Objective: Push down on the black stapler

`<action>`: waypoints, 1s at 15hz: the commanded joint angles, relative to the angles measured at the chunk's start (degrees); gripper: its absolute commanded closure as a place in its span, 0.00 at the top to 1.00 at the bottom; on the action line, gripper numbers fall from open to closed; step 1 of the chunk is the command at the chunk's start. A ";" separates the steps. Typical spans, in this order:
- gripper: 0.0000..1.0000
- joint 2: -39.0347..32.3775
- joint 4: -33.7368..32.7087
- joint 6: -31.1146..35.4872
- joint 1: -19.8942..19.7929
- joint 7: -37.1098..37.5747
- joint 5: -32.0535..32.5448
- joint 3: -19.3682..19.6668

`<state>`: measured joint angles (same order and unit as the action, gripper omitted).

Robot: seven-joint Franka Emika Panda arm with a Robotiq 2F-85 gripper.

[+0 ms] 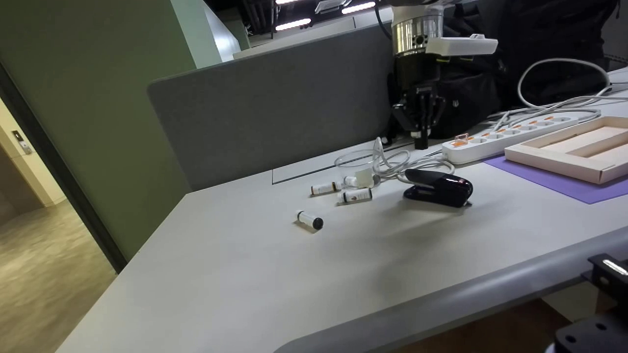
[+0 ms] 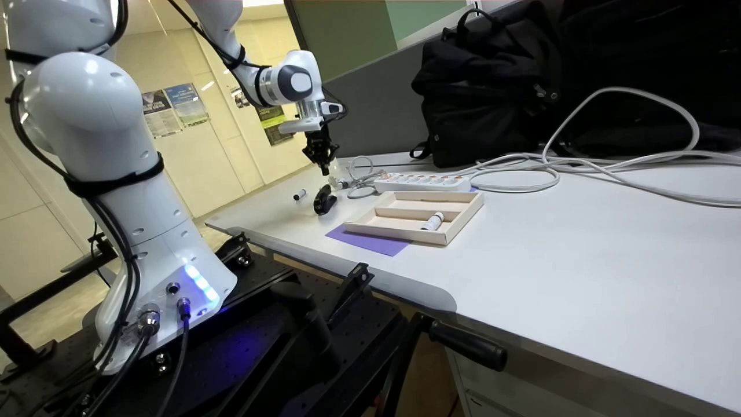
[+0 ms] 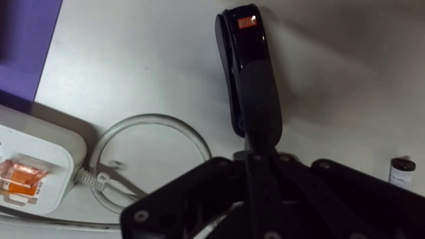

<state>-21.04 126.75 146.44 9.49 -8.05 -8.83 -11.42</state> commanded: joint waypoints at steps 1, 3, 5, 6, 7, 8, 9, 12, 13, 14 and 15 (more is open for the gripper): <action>0.00 -2.16 -2.04 -1.30 0.62 4.20 0.88 0.24; 0.00 -3.25 -2.66 -1.58 0.54 4.29 0.54 -0.04; 0.00 -4.23 -3.37 -1.70 0.69 4.54 0.60 -0.08; 0.00 -4.69 -3.67 -1.70 0.73 4.59 0.60 -0.11; 0.00 -5.18 -4.00 -1.62 0.75 4.52 0.52 -0.20; 0.00 -5.61 -4.34 -1.76 0.83 4.57 0.53 -0.24; 0.00 -5.99 -4.67 -1.95 0.91 4.58 0.53 -0.33; 0.00 -6.76 -5.26 -2.49 1.26 4.70 0.80 -0.40; 0.00 -7.11 -5.57 -2.94 1.33 4.73 0.81 -0.38; 0.00 -7.62 -5.86 -3.14 1.60 5.06 1.10 -0.12; 0.00 -8.18 -6.14 -3.43 1.76 5.26 1.33 0.06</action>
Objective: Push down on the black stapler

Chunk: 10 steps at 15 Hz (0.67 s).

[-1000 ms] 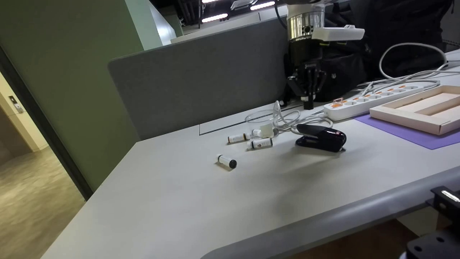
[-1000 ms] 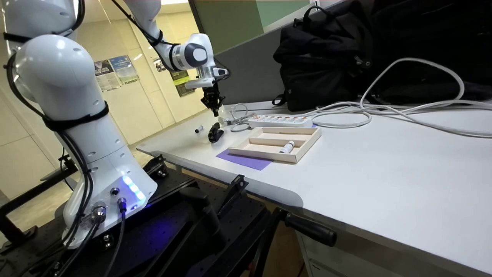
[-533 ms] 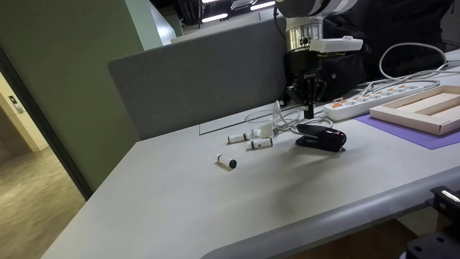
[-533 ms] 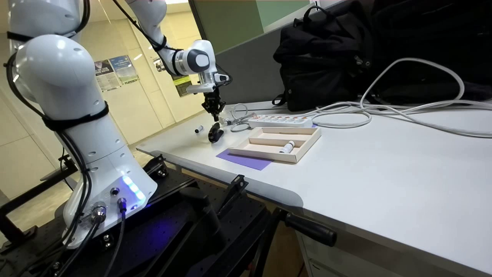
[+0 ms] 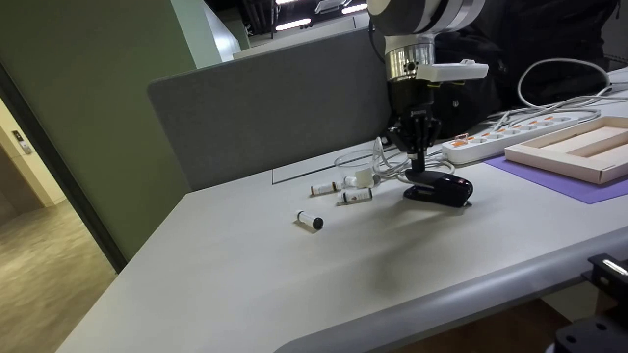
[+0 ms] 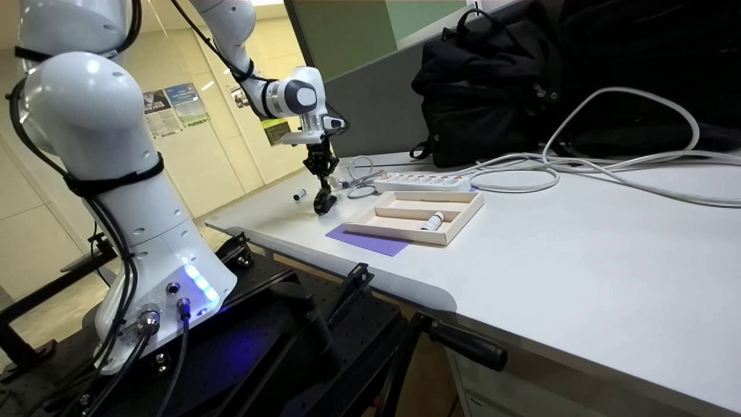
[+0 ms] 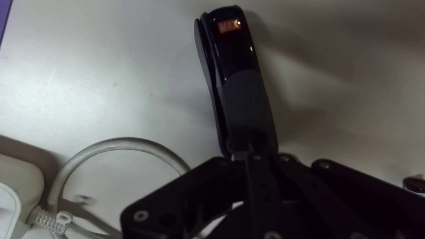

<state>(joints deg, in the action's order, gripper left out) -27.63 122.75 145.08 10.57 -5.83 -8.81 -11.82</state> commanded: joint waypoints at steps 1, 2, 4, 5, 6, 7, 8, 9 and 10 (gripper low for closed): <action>0.00 -2.27 -2.46 -2.04 1.06 3.56 1.98 0.96; 0.00 -3.05 -2.86 -2.23 1.29 4.00 2.59 1.47; 0.00 -4.79 -3.79 -2.55 1.46 4.70 3.37 2.05; 0.00 -5.84 -4.54 -3.12 1.18 4.40 3.05 1.92; 0.00 -6.46 -5.15 -3.99 0.95 4.19 2.68 1.77; 0.00 -7.22 -6.04 -5.42 0.65 3.89 2.16 1.50; 0.00 -7.72 -6.69 -6.21 0.68 3.96 2.08 1.57; 0.00 -8.27 -7.52 -7.33 0.50 3.69 1.75 1.42; 0.00 -8.82 -8.30 -8.38 0.46 3.62 1.60 1.38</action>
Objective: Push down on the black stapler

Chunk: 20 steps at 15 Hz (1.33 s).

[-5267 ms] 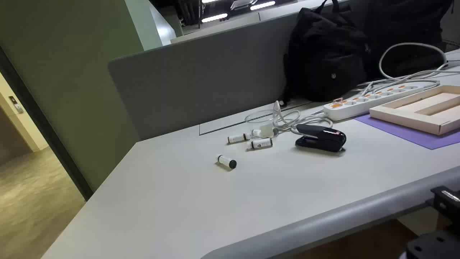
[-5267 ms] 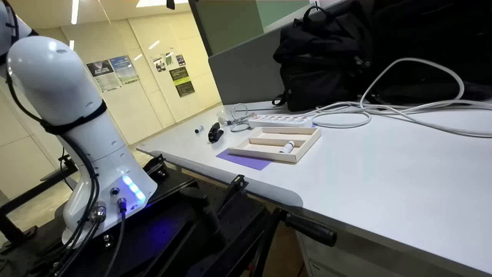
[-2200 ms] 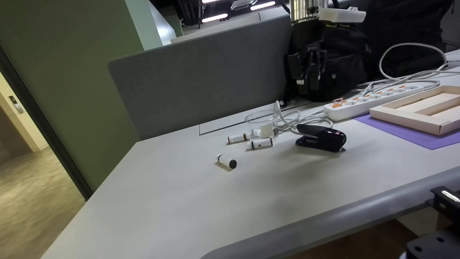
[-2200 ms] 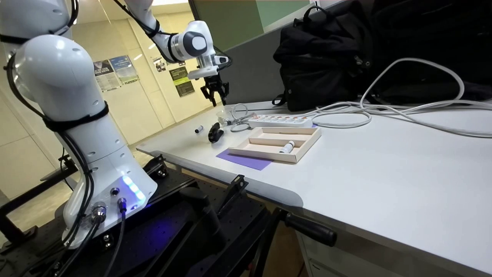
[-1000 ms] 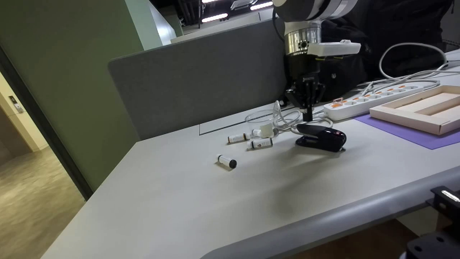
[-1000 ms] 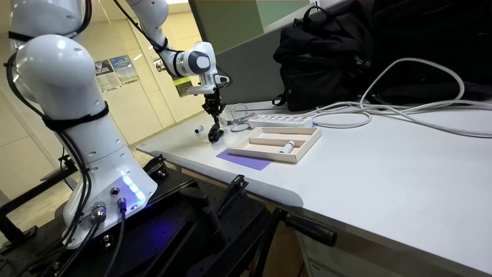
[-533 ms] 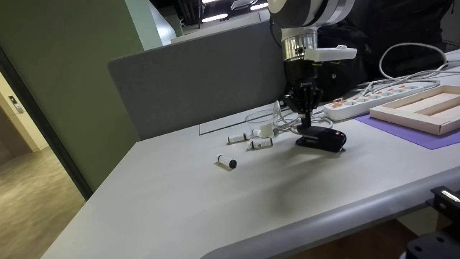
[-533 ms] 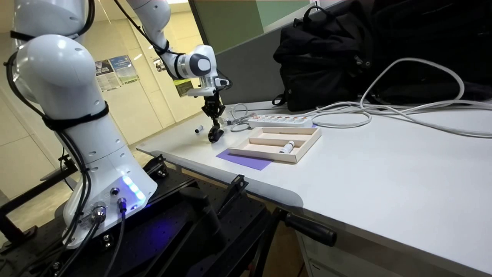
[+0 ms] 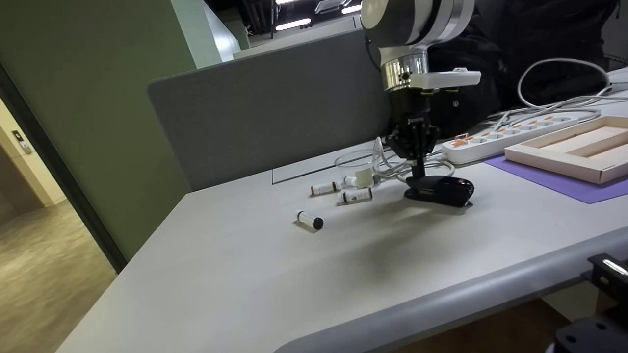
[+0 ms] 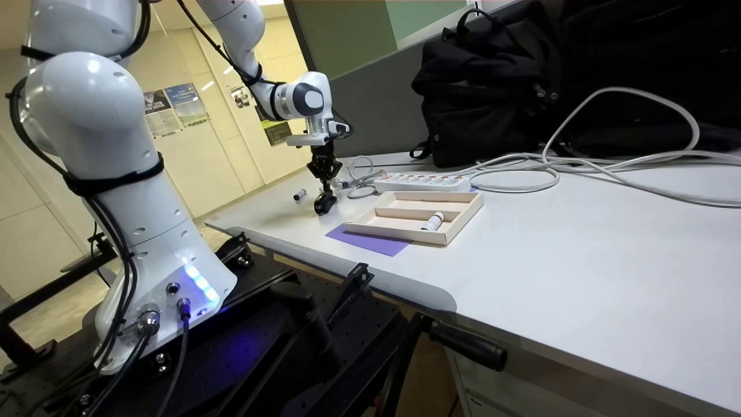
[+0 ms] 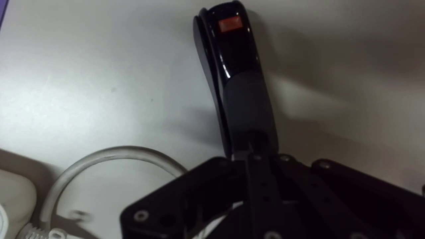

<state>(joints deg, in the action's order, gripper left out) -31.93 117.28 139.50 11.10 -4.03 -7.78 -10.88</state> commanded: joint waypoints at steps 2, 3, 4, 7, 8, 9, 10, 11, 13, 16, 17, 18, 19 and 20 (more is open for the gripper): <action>0.00 -5.78 -4.23 -4.42 -0.20 1.68 0.31 0.41; 0.00 -6.54 -4.93 -4.82 -0.21 1.71 0.26 0.44; 0.00 -6.97 -5.56 -5.77 -0.15 1.78 0.30 0.53; 0.00 -7.77 -7.17 -7.88 -0.25 1.49 -0.27 0.13; 0.00 -7.36 -7.47 -8.40 -0.24 1.35 -0.34 -0.01; 0.00 -5.75 -7.33 -8.56 -0.31 1.03 -0.44 -0.33; 0.00 -4.01 -6.76 -8.42 -0.43 0.68 -0.54 -0.59; 0.00 -0.91 -5.26 -8.17 -1.06 -0.32 -1.15 -1.26; 0.00 3.92 -3.23 -9.36 -2.79 -2.92 -2.94 -2.71; 0.27 11.76 1.05 -8.66 -5.39 -6.63 -7.19 -3.95; 0.32 13.98 2.31 -8.76 -6.33 -8.12 -8.74 -3.91; 0.39 16.25 3.69 -9.95 -7.50 -10.38 -10.41 -3.75; 0.47 10.40 -1.36 -9.18 -4.56 -7.54 -7.90 -2.81; 0.29 12.16 -0.44 -9.61 -5.09 -8.48 -8.32 -2.60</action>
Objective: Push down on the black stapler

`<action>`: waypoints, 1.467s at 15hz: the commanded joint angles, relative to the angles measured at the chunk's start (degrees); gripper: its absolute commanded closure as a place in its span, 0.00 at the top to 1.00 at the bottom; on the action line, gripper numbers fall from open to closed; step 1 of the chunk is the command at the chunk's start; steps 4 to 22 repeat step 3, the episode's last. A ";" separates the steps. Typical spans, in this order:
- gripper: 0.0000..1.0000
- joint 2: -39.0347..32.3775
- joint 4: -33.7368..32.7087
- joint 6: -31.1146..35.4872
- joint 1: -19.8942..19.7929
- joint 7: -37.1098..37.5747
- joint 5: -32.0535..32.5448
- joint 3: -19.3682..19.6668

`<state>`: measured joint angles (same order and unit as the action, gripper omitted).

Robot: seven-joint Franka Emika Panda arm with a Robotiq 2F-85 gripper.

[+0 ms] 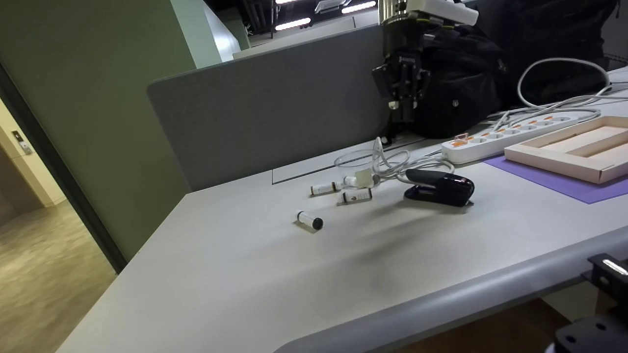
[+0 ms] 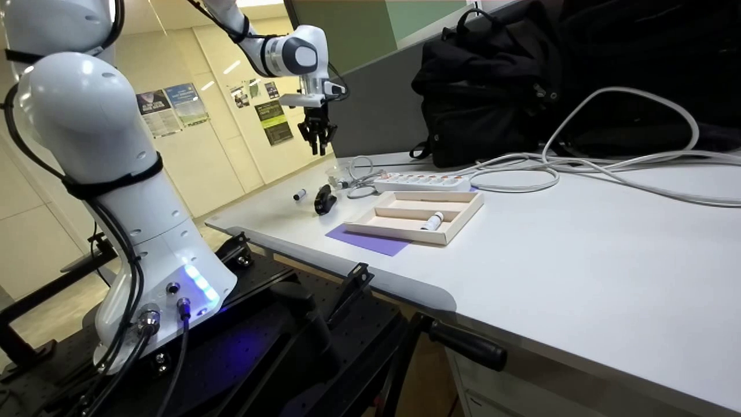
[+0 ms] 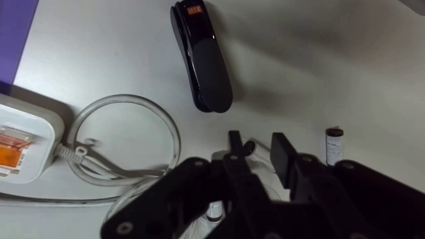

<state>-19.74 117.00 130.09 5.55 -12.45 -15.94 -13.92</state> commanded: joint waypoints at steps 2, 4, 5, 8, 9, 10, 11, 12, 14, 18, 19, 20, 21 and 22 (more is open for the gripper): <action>0.43 -0.02 -0.15 -0.25 0.51 -0.05 -0.08 0.54; 0.47 -0.72 -0.27 0.04 0.88 -0.02 -0.04 0.40; 0.47 -0.72 -0.27 0.04 0.88 -0.02 -0.04 0.40; 0.47 -0.72 -0.27 0.04 0.88 -0.02 -0.04 0.40; 0.47 -0.72 -0.27 0.04 0.88 -0.02 -0.04 0.40; 0.47 -0.72 -0.27 0.04 0.88 -0.02 -0.04 0.40; 0.47 -0.72 -0.27 0.04 0.88 -0.02 -0.04 0.40; 0.47 -0.72 -0.27 0.04 0.88 -0.02 -0.04 0.40; 0.47 -0.72 -0.27 0.04 0.88 -0.02 -0.04 0.40; 0.47 -0.72 -0.27 0.04 0.88 -0.02 -0.04 0.40; 0.47 -0.72 -0.27 0.04 0.88 -0.02 -0.04 0.40; 0.47 -0.72 -0.27 0.04 0.88 -0.02 -0.04 0.40; 0.47 -0.72 -0.27 0.04 0.88 -0.02 -0.04 0.40; 0.47 -0.72 -0.27 0.04 0.88 -0.02 -0.04 0.40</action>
